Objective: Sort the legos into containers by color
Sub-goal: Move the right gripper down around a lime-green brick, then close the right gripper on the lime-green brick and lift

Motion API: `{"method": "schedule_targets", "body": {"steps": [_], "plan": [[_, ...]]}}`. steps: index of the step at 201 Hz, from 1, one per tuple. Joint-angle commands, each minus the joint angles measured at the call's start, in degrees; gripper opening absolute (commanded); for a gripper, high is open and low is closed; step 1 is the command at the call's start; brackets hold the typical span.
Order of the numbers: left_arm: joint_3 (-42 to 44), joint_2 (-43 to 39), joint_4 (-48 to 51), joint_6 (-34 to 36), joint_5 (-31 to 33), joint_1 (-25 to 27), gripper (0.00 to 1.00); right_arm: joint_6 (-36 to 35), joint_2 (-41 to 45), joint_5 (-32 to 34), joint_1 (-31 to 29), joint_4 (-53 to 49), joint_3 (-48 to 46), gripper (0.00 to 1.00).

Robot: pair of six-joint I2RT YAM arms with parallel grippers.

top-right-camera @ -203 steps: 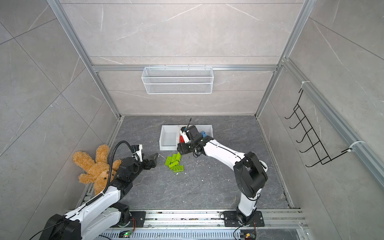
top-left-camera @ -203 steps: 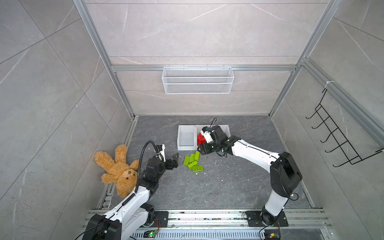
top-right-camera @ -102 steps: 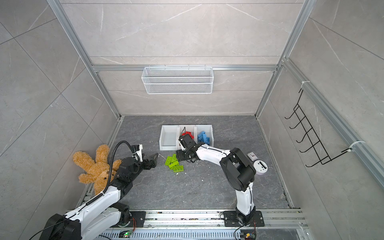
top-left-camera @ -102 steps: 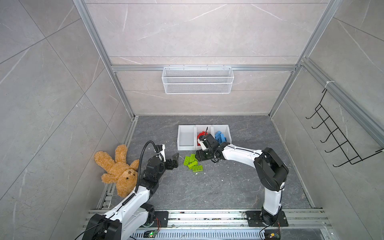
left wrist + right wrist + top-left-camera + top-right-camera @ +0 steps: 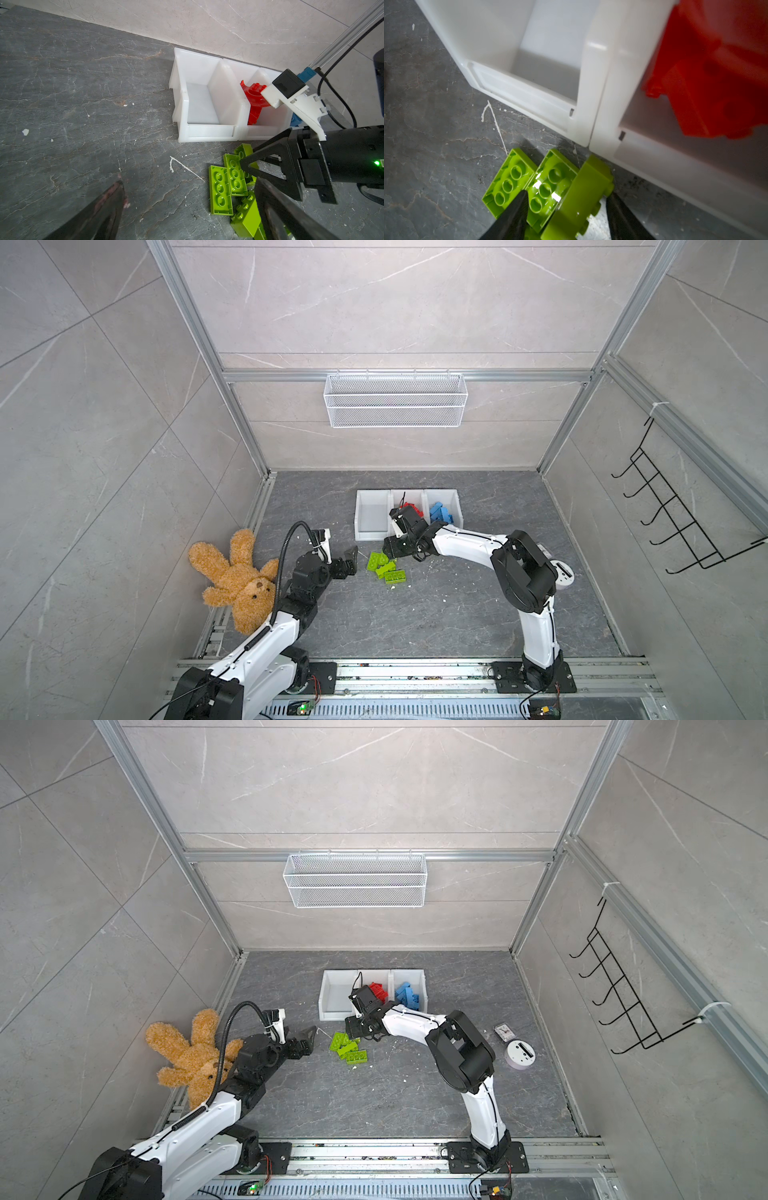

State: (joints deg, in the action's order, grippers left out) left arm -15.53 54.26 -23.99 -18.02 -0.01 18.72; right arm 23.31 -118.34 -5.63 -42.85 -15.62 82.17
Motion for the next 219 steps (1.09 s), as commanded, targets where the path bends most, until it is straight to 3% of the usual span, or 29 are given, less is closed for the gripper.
{"method": "schedule_targets", "body": {"steps": [1, 91, 129, 157, 219], "plan": [[-1.65, 0.03, -1.85, 0.38, 0.37, 0.13, 0.99, -0.71, -1.03, 2.67, -0.24, -2.59, 0.76, 0.61], [-1.71, -0.11, -1.81, 0.53, 0.36, 0.10, 0.99, -1.39, 0.13, 5.42, 0.05, -4.52, -0.79, 0.44], [-1.80, 0.03, -1.85, 0.31, 0.19, 0.09, 0.99, -2.27, 1.18, 8.25, 0.14, -7.44, -1.14, 0.33], [-1.81, -0.20, -1.68, 0.40, 0.22, 0.09, 0.99, -2.26, 1.83, 8.29, 0.14, -7.53, -1.73, 0.30], [-1.74, -0.73, -1.37, 0.30, 0.52, 0.09, 0.99, -1.32, 7.11, 4.90, 0.18, -2.21, -5.52, 0.13]]}}
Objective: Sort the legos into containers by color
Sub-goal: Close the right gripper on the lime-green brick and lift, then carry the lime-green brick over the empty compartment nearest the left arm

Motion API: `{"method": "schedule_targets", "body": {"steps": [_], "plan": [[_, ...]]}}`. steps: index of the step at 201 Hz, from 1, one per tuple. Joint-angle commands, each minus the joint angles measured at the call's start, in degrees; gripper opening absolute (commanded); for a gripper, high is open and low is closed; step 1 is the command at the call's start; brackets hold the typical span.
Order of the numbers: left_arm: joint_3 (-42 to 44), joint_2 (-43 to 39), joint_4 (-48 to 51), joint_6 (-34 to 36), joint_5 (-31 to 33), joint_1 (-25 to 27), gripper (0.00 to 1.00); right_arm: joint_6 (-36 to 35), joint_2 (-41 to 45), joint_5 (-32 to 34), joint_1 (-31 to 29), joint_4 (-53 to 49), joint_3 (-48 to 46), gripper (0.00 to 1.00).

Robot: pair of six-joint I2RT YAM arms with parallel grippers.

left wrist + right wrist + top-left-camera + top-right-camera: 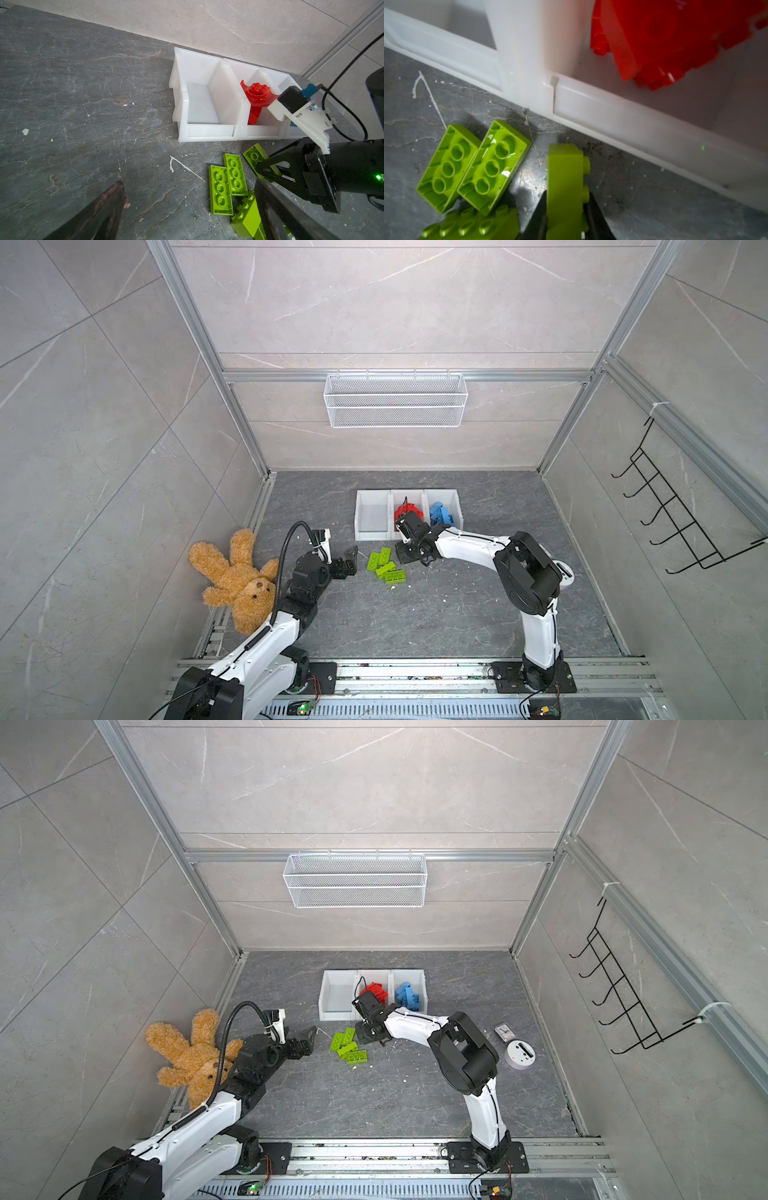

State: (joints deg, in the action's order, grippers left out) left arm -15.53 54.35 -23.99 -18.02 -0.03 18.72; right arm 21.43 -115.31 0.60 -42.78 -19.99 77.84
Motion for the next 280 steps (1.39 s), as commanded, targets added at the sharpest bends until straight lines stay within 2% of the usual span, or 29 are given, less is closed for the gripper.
{"method": "schedule_targets", "body": {"steps": [1, 39, 73, 189, 222, 258, 280], "plan": [[-1.72, -0.87, -1.35, 0.33, 0.51, 0.09, 0.99, 0.55, 4.19, -1.31, 0.09, 2.20, -1.20, 0.13], [-1.56, -1.56, -1.15, 0.27, 0.86, 0.13, 0.99, 0.11, 7.66, -1.75, 0.12, 1.49, -0.57, 0.11], [-1.59, -1.14, -1.31, 0.27, 0.99, 0.13, 0.99, -0.81, 7.29, -4.43, 0.03, 0.79, 5.05, 0.12], [-1.23, -1.75, -1.24, 0.27, 1.84, 0.09, 0.99, -2.37, -14.48, -4.51, 0.08, -3.68, 33.79, 0.14], [-1.17, -1.27, -1.67, 0.09, 1.44, 0.09, 0.99, -2.58, -22.18, -4.67, 0.04, -9.21, 44.26, 0.14], [-1.31, -1.33, -1.41, 0.04, 1.52, 0.09, 0.99, -2.84, -26.38, -4.22, 0.04, -13.25, 49.88, 0.17], [-1.20, -1.83, -1.33, 0.06, 1.59, 0.09, 0.99, -3.04, -27.03, -4.70, -0.02, -13.94, 50.24, 0.19]]}}
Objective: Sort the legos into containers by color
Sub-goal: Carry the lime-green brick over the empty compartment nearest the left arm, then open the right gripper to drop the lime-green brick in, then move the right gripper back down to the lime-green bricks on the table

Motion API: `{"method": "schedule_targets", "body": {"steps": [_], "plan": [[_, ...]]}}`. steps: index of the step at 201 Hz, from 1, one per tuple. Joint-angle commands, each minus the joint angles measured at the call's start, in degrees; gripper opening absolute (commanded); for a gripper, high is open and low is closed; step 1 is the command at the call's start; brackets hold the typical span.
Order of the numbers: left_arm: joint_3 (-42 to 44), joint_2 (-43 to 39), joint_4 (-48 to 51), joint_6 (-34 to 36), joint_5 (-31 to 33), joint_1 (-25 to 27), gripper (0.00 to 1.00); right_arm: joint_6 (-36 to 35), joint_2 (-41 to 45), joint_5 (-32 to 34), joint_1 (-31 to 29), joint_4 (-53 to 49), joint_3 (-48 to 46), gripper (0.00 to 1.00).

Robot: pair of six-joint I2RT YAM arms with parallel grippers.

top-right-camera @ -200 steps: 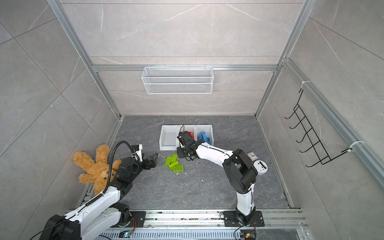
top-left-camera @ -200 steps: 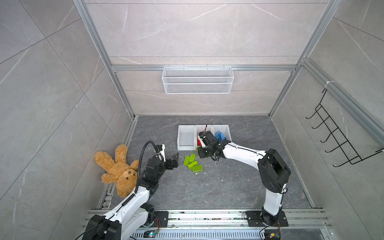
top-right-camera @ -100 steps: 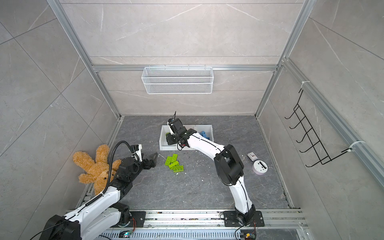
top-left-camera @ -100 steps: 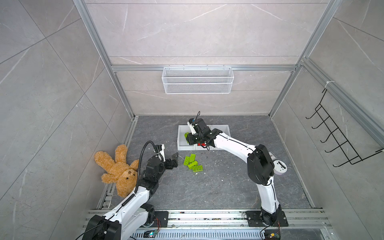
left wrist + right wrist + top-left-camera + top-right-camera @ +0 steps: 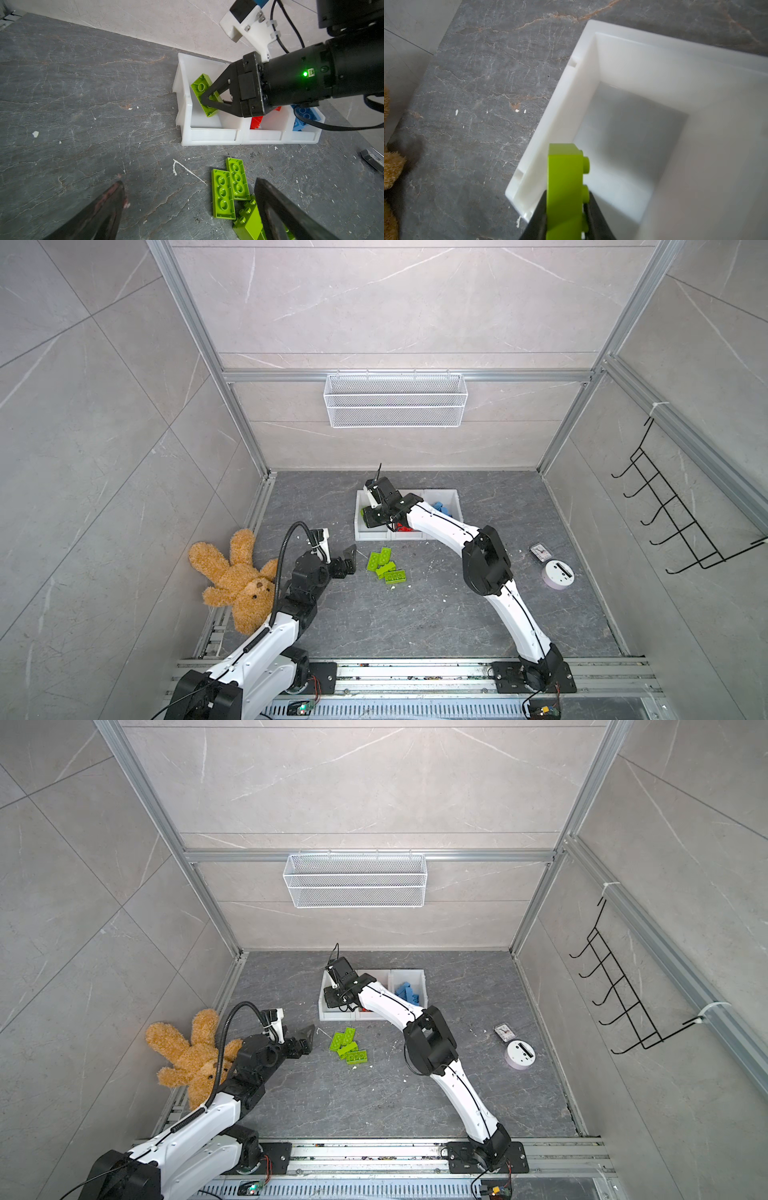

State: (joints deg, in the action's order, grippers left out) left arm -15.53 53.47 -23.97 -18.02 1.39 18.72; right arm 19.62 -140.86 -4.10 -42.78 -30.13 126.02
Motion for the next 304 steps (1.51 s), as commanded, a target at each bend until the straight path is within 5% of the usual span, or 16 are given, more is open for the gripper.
{"method": "schedule_targets", "body": {"steps": [1, 82, 135, 196, 245, 304], "plan": [[-1.23, -0.98, -1.35, -0.01, 0.18, 0.09, 0.99, -1.19, -1.50, -0.06, 0.03, -3.80, 2.05, 0.19], [-1.34, -0.83, -1.61, 0.18, -1.00, 0.13, 0.99, -2.82, 6.78, -1.56, -0.26, -0.54, -5.16, 0.50], [-1.43, -0.54, -1.53, -0.42, -0.68, 0.09, 0.99, -4.15, 27.73, -6.93, -1.16, 17.73, -36.20, 0.54], [-2.52, 1.59, -1.78, -0.77, -3.76, 0.09, 0.99, -7.14, 50.82, -10.16, -1.94, 27.10, -70.69, 0.68], [-4.32, 3.99, 1.18, -2.12, -8.70, 0.18, 0.99, -9.01, 51.19, -11.73, -2.56, 29.24, -77.73, 0.69], [-2.73, 4.74, -0.49, -1.50, -7.17, 0.18, 0.99, -9.32, 45.90, -13.21, -4.64, 36.18, -80.59, 0.75]]}}
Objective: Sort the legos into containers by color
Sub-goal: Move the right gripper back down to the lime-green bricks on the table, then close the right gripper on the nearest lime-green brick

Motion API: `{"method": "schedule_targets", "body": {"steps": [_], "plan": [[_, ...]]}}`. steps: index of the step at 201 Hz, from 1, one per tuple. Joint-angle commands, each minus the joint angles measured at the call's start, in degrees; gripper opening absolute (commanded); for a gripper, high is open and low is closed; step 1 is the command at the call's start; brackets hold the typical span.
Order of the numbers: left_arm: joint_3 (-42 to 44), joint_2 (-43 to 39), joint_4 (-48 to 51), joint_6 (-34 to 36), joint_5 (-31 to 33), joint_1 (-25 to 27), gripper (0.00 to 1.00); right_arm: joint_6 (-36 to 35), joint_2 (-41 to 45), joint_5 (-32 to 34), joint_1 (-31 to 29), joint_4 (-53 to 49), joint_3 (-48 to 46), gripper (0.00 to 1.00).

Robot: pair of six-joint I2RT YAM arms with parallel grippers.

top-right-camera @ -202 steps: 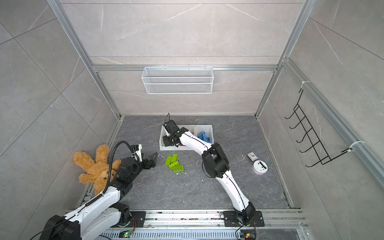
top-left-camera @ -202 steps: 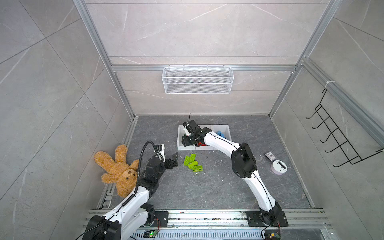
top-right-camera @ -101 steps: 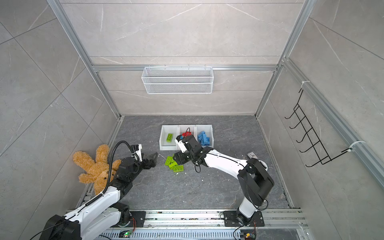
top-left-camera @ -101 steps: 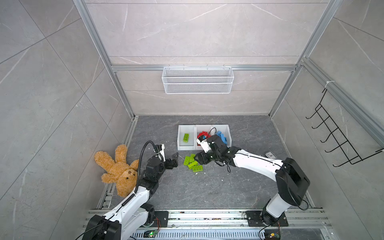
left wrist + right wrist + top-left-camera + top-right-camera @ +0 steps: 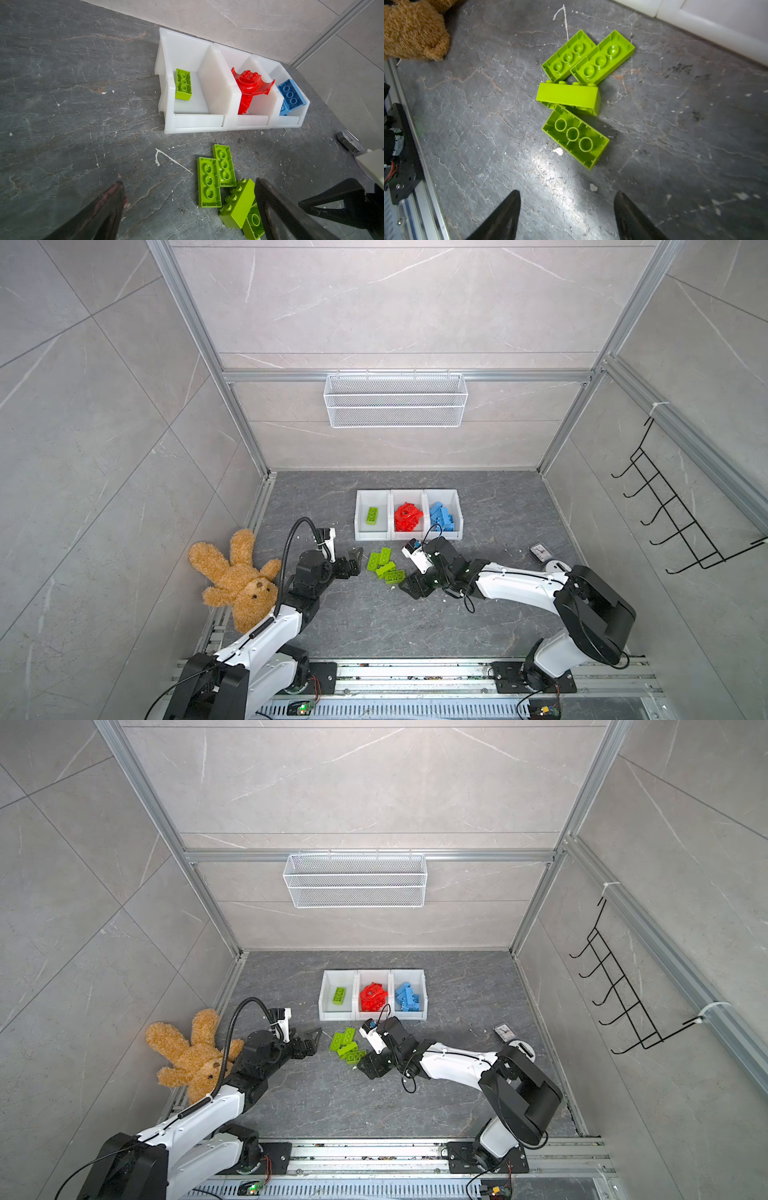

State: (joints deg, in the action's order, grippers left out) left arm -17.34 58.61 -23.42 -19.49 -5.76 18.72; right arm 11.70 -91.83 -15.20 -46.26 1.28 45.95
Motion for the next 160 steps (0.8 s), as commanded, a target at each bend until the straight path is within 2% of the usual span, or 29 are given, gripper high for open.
{"method": "schedule_targets", "body": {"steps": [1, 62, 69, 73, 78, 113, 160], "plan": [[-0.93, -0.46, -0.94, -0.03, 0.15, 0.13, 0.99, -1.46, -3.29, -2.11, -1.18, 4.78, -0.48, 0.75], [0.22, -5.20, 1.43, 1.03, 3.97, 0.18, 0.99, -6.51, -10.82, 4.98, -1.62, -0.26, 8.17, 0.82], [0.36, -5.47, 1.62, 1.03, 4.17, 0.18, 0.99, -7.27, -11.90, 5.12, -1.62, -1.93, 9.83, 0.84], [0.31, -5.61, 1.69, 1.14, 4.41, 0.18, 0.99, -7.55, -12.42, 5.43, -1.61, -2.85, 10.71, 0.90], [0.41, -5.74, 1.80, 1.14, 4.66, 0.18, 0.99, -7.91, -12.67, 5.94, -1.61, -3.81, 11.46, 0.92], [0.37, -5.80, 1.91, 1.17, 4.82, 0.22, 0.99, -12.14, -14.12, 8.82, -1.62, -10.51, 15.68, 0.94], [-0.07, -5.33, 2.24, 1.06, 4.53, 0.18, 0.99, -15.23, -16.19, 2.89, -1.63, -13.60, 18.14, 0.89]]}}
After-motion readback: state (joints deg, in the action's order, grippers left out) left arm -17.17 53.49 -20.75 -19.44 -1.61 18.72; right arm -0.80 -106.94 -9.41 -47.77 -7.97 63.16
